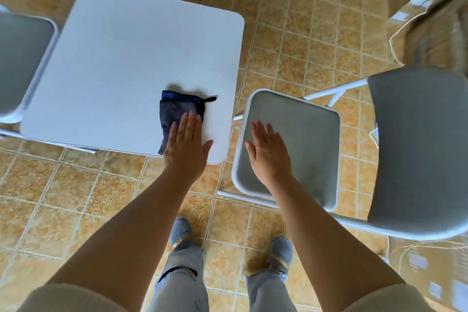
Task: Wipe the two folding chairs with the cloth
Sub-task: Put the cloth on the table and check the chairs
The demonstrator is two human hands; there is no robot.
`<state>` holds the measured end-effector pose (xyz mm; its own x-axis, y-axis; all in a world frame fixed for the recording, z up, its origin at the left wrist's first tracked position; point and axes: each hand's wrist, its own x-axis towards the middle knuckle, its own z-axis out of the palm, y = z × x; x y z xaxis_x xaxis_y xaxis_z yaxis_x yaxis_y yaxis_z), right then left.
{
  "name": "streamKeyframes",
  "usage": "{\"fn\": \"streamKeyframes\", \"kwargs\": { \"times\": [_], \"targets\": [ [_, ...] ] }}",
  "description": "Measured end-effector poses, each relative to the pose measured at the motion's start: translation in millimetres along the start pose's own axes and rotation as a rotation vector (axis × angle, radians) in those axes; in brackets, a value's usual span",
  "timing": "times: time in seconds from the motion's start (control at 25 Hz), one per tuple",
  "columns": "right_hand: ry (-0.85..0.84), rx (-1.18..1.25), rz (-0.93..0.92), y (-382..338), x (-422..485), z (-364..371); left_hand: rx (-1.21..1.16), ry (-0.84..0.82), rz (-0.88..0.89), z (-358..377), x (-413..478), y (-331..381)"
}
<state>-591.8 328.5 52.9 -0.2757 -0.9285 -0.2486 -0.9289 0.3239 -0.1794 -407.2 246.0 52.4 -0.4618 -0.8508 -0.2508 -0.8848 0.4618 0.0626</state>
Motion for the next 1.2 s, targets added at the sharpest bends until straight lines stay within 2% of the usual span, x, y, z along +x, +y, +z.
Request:
{"fn": "streamKeyframes", "kwargs": {
  "times": [0.32,0.52,0.68,0.92,1.04,1.2],
  "targets": [
    [0.058,-0.048,0.047,168,-69,-98,-0.215,0.042,-0.012,-38,-70,213],
    [0.197,-0.037,0.096,278,-91,-154,-0.31,0.047,0.066,-54,-92,346],
    [0.259,-0.025,0.14,338,-103,-179,-0.323,0.019,0.158,-55,-97,424],
    [0.231,0.062,0.144,390,-100,-192,-0.344,0.068,0.34,-42,-105,502],
    [0.207,0.167,0.116,394,-97,-189,-0.295,0.142,0.333,-33,-103,512],
    [0.193,0.193,0.142,388,-92,-189,-0.262,0.196,0.409,-28,-95,507]
  ]
}}
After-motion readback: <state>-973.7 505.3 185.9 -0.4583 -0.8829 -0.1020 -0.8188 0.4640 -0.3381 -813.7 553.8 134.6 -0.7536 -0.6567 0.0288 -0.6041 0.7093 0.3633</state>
